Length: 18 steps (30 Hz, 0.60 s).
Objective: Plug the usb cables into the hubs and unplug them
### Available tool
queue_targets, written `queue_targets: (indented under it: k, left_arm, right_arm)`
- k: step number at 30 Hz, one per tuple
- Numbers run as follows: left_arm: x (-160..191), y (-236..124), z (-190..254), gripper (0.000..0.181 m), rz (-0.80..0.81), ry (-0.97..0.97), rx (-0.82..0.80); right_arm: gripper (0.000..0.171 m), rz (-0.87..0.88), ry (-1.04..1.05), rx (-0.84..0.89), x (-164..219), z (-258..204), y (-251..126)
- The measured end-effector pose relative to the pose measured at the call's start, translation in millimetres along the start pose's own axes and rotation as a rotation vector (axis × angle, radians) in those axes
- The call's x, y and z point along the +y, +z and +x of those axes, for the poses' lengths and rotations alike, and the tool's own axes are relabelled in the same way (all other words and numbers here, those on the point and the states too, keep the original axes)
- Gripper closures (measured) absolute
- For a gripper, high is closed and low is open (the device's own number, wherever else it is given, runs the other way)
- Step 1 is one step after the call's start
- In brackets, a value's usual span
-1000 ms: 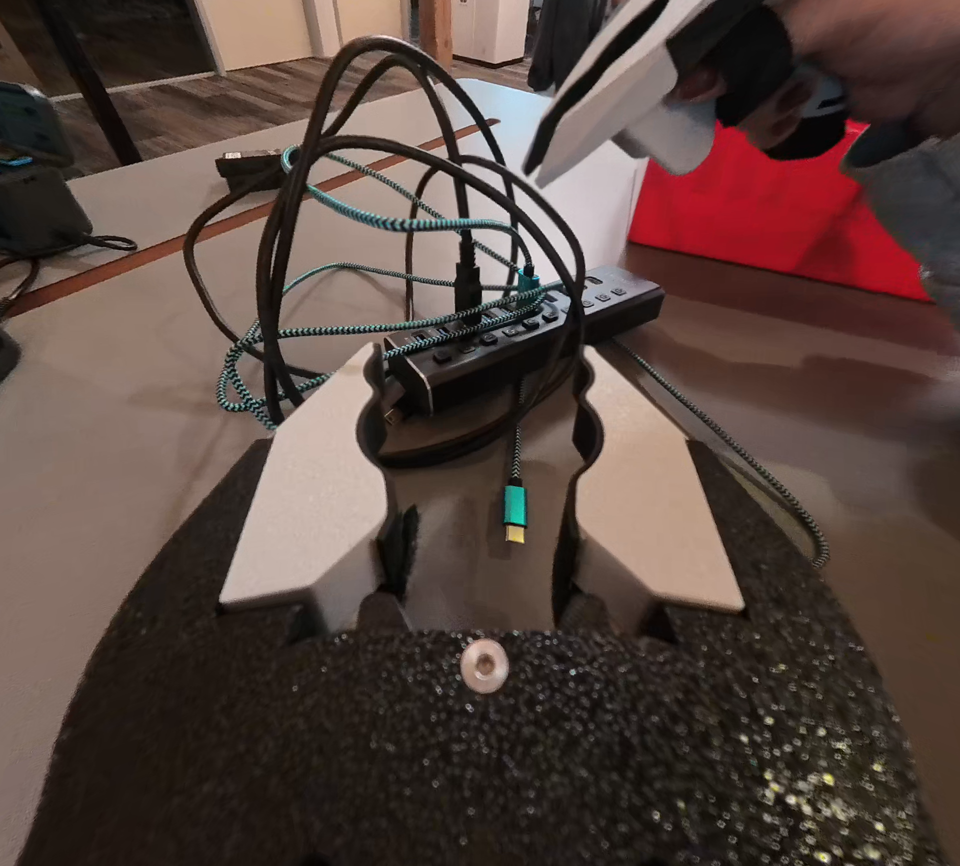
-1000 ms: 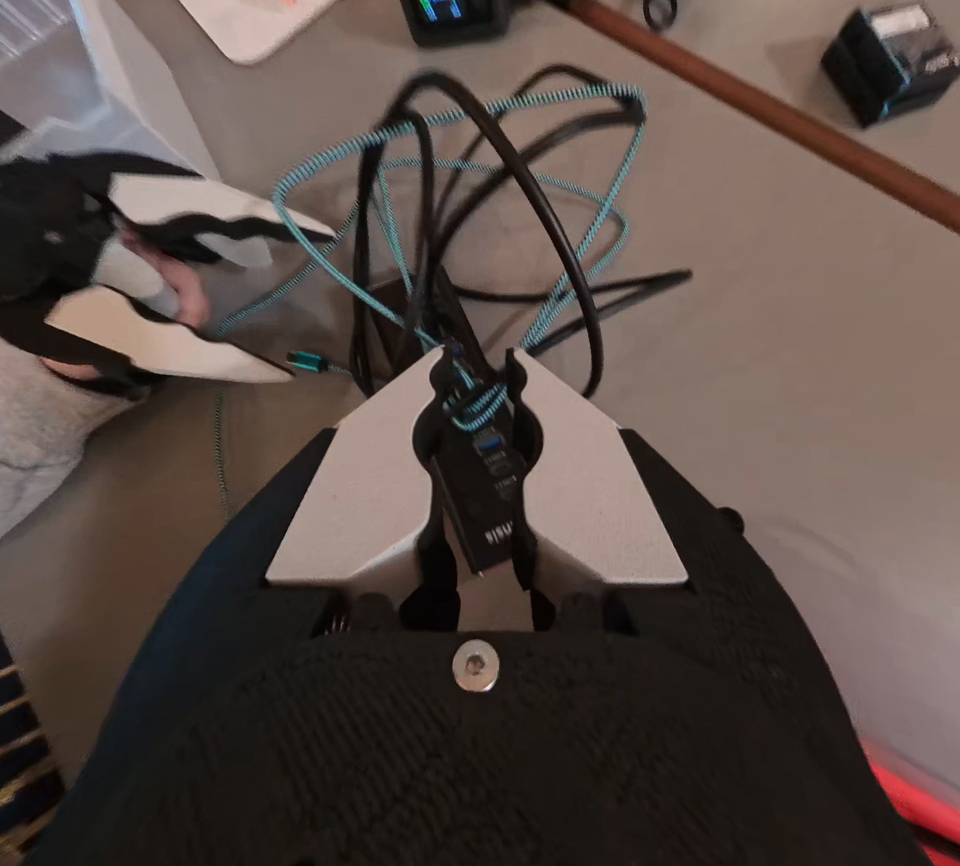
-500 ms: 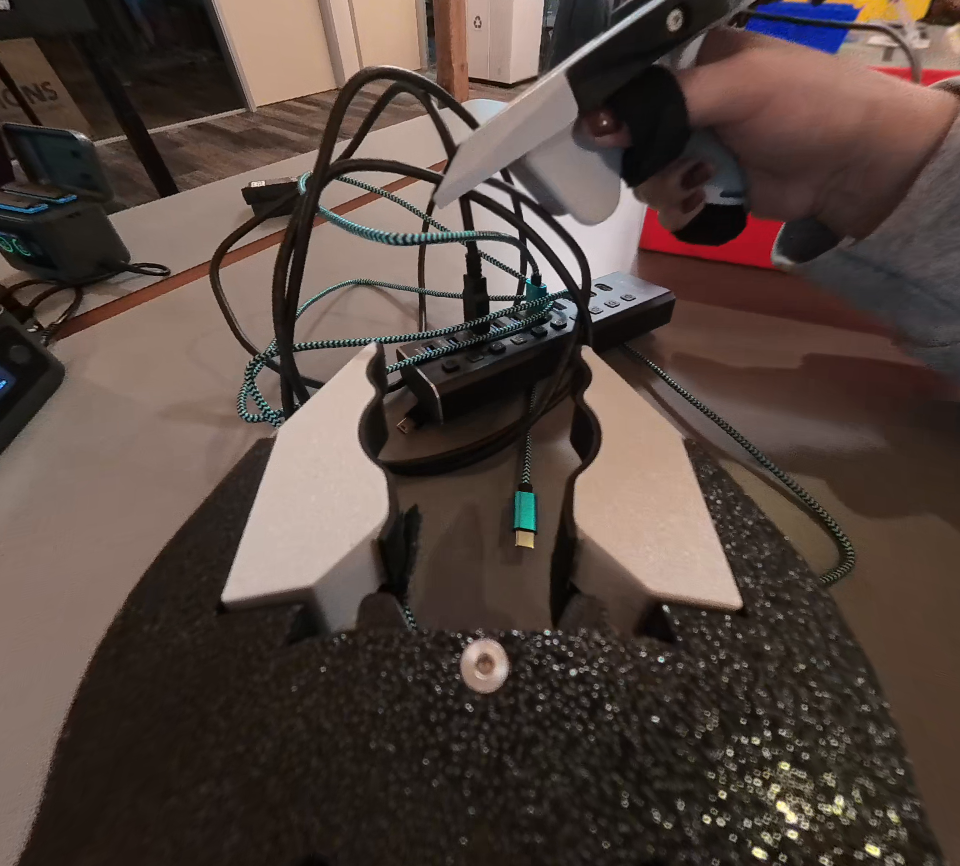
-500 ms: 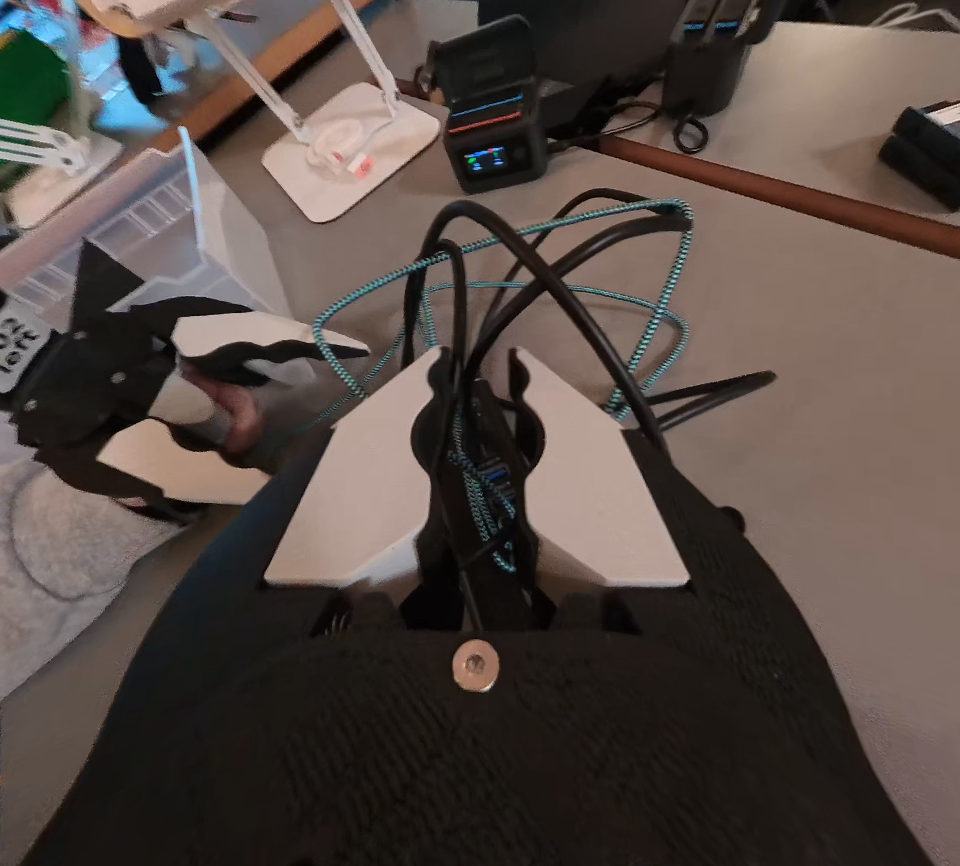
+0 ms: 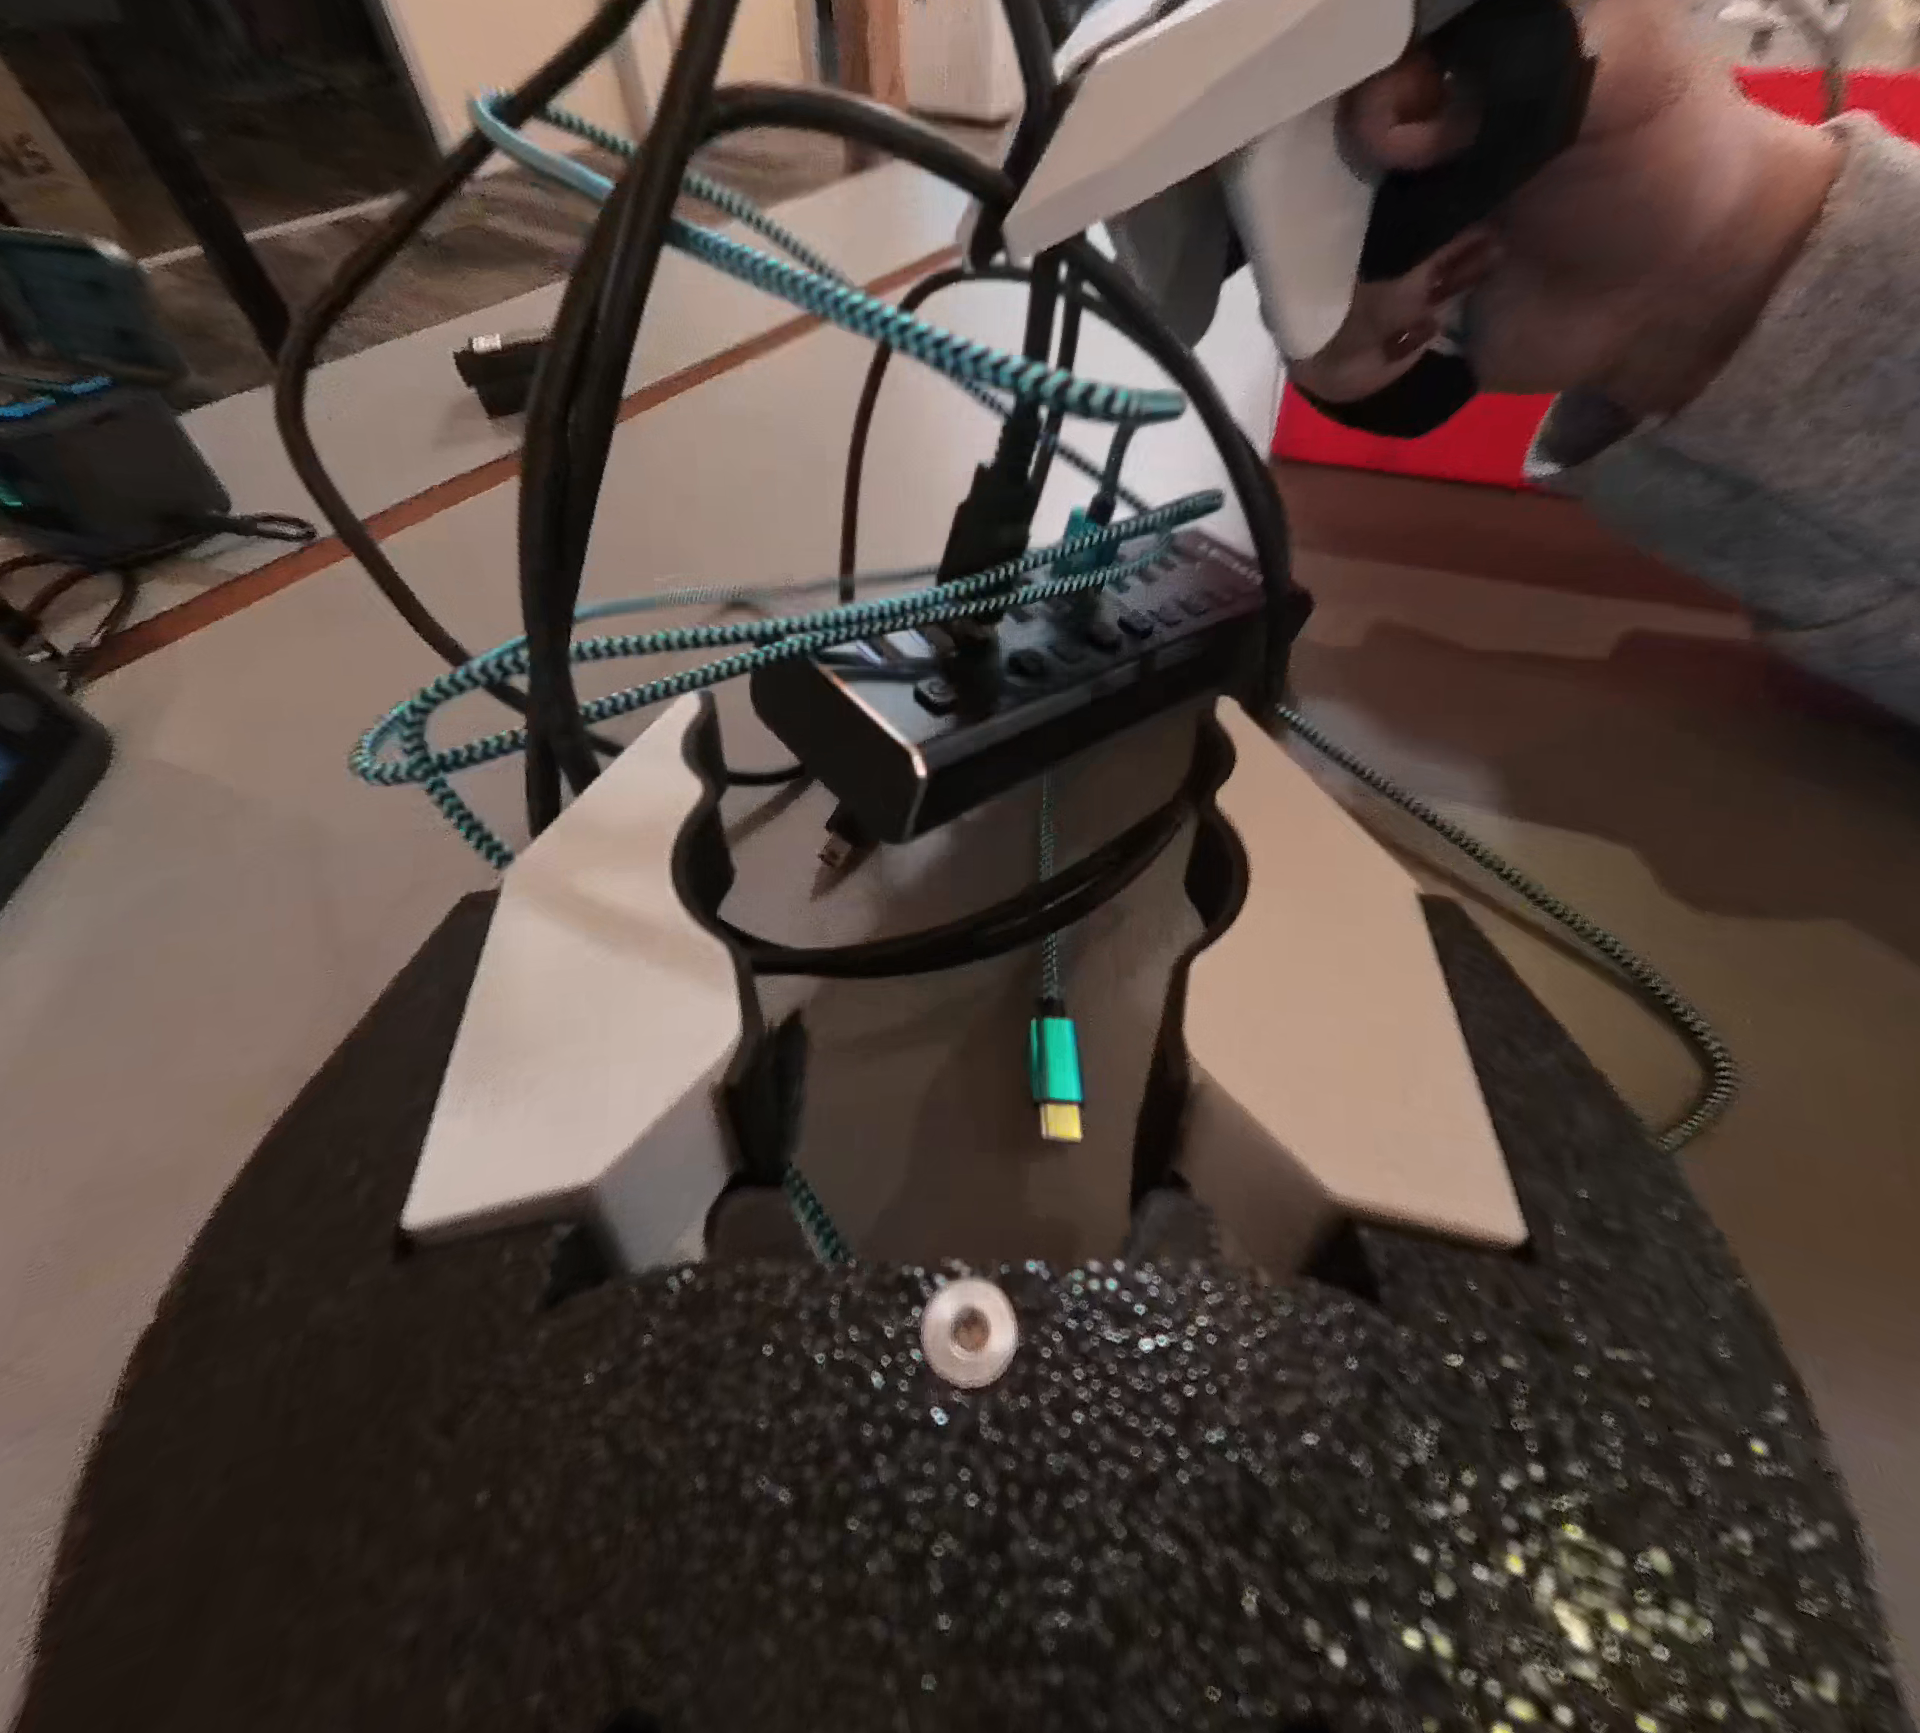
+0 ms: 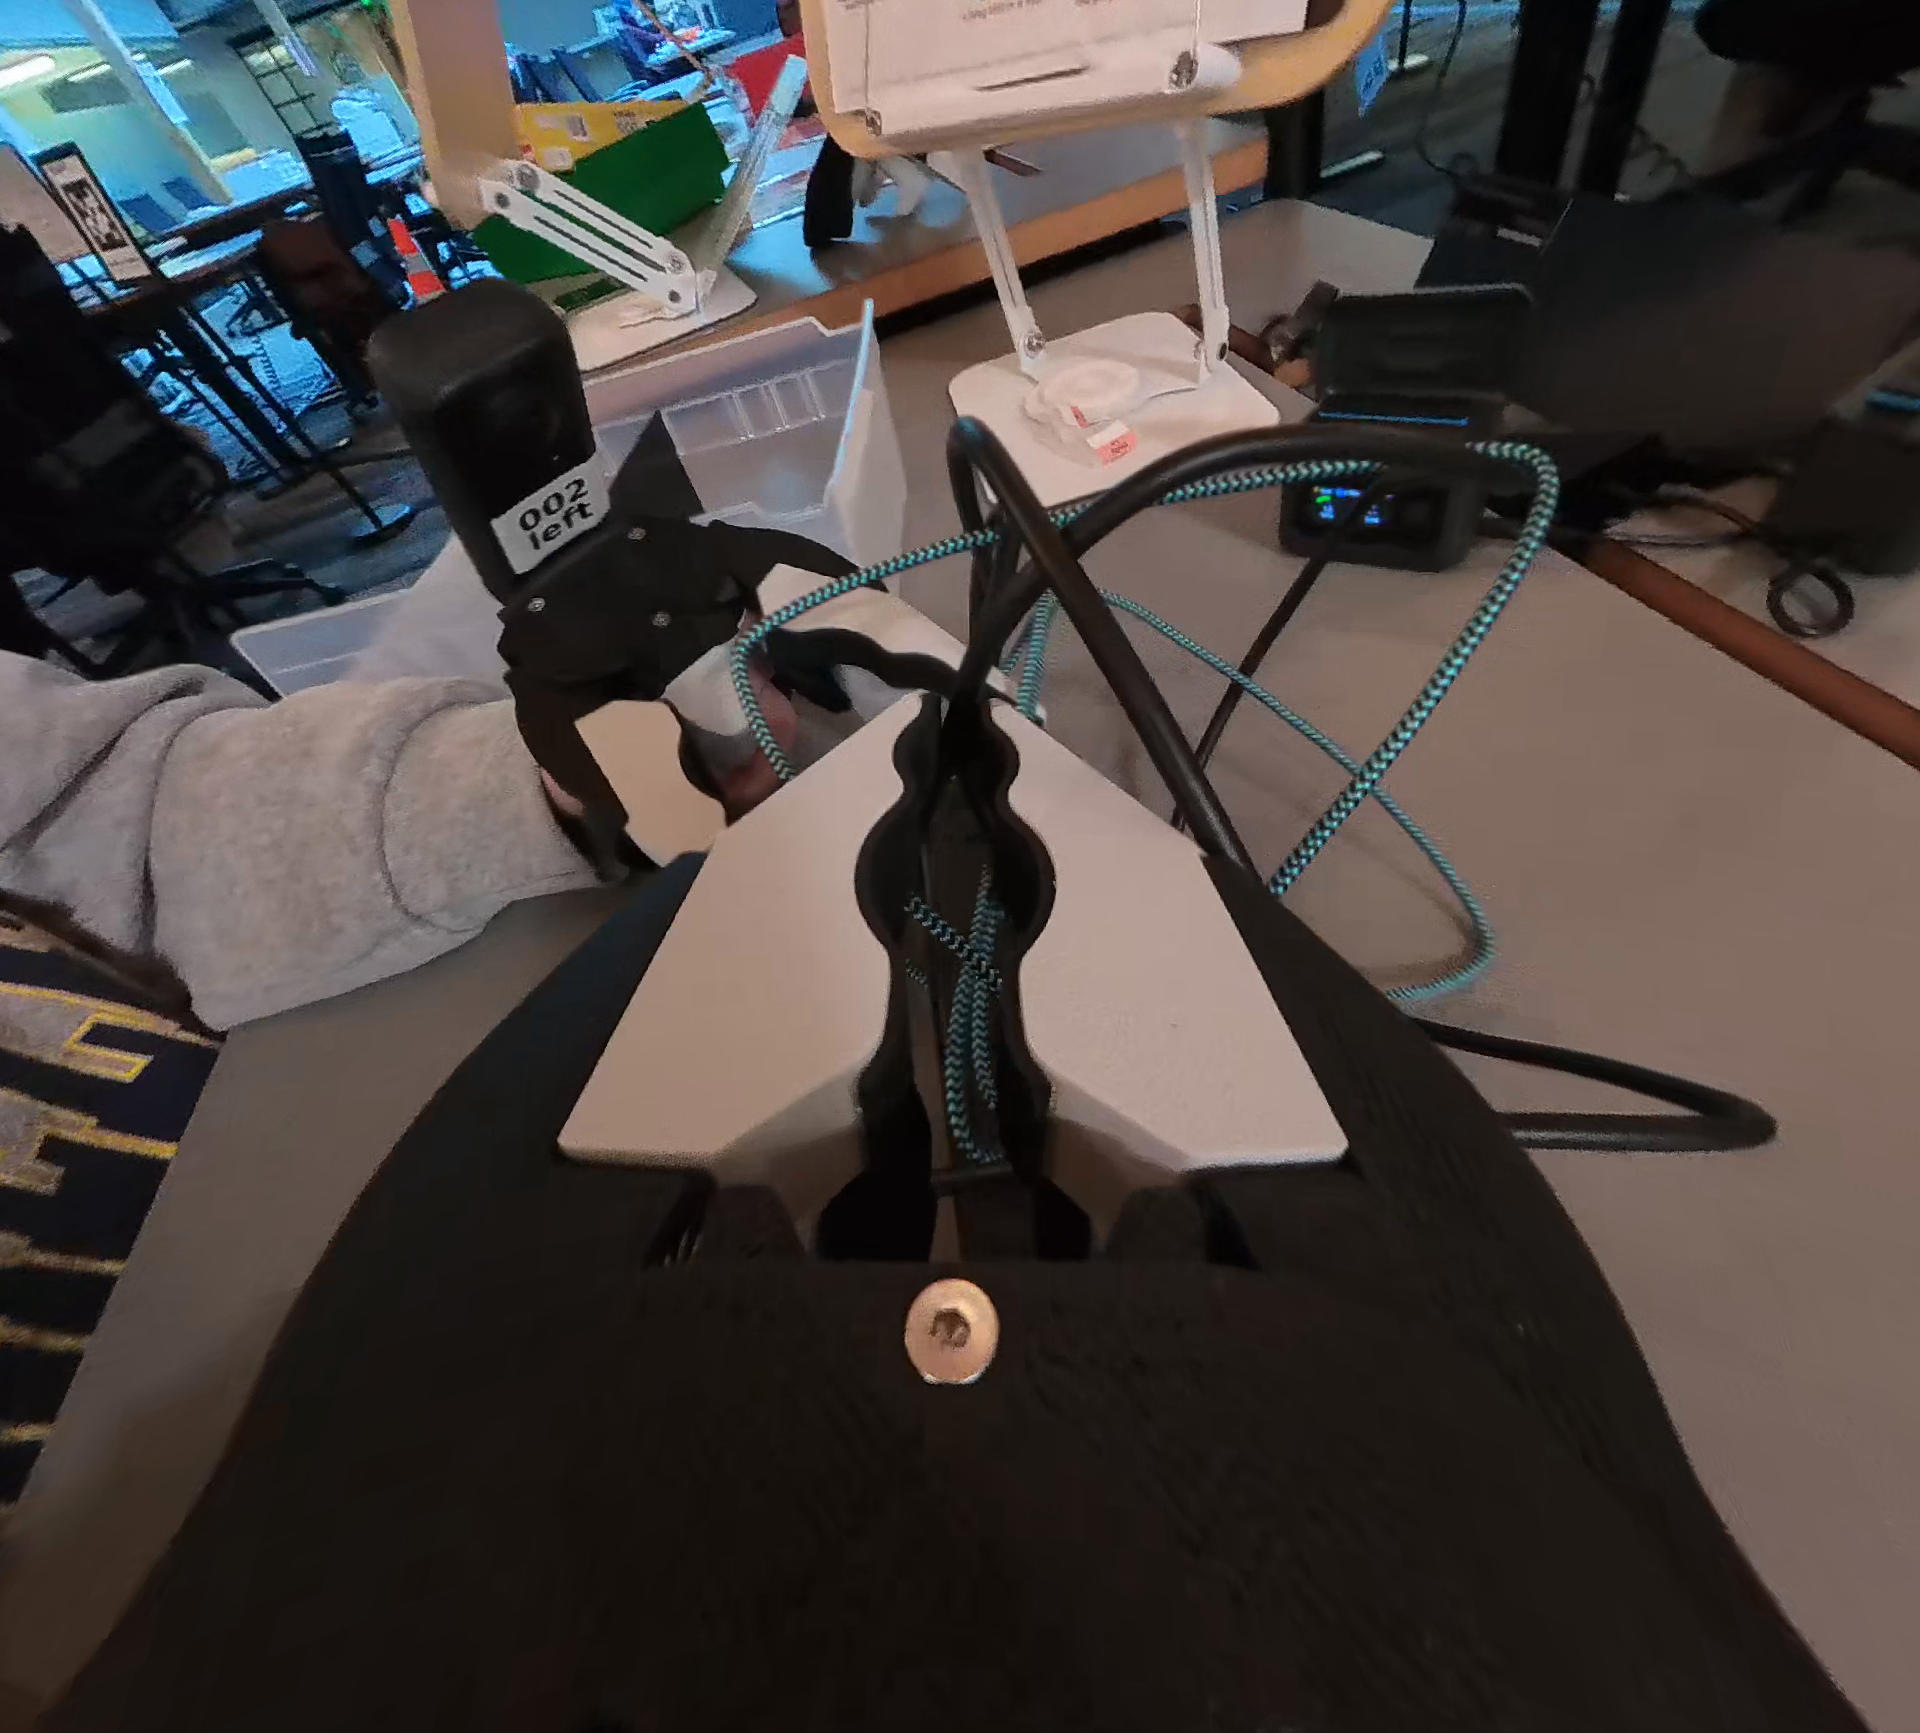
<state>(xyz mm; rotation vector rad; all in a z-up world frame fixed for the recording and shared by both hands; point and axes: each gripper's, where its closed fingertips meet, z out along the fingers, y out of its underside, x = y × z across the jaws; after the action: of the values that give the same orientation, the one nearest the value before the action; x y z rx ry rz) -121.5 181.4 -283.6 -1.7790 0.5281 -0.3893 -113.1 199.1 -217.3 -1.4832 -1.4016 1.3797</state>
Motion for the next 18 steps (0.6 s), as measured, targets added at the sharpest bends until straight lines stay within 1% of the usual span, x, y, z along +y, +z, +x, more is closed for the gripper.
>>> queue_targets:
  k: [1,3,4,6,9,11,15,18]
  left_arm:
    - [-6.6,-3.3,2.4,0.093,0.040,0.002,0.013]
    - [-20.0,-11.6,7.9,0.102,0.107,0.029,0.039]
    - [-19.3,-13.0,4.7,0.105,0.090,0.021,0.022]
    - [-7.0,-10.5,1.4,0.110,-0.002,-0.041,0.032]
    - [4.0,-6.6,8.8,0.101,-0.057,-0.088,0.113]
    - [6.8,-5.4,11.4,0.091,-0.067,-0.042,0.125]
    - [1.3,-6.8,20.2,0.068,-0.023,0.065,0.154]
    - [-4.7,-10.4,29.6,0.067,0.008,0.115,0.198]
  right_arm:
    - [0.167,0.003,-0.013,0.000,-1.6,-1.3,-1.0]
    - [0.167,0.006,-0.032,0.013,-4.3,-1.7,-3.2]
    - [0.167,0.007,-0.041,0.009,-5.4,-3.4,-4.1]
    - [0.167,0.004,-0.057,-0.006,-5.8,-7.1,-5.0]
    - [0.168,-0.007,-0.080,-0.057,-3.2,-15.6,-5.0]
    - [0.168,-0.011,-0.088,-0.111,-0.6,-23.2,-5.3]
    - [0.169,0.026,-0.066,-0.227,-2.0,-36.3,-10.5]
    - [0.169,0.058,-0.042,-0.311,-4.0,-45.0,-16.9]
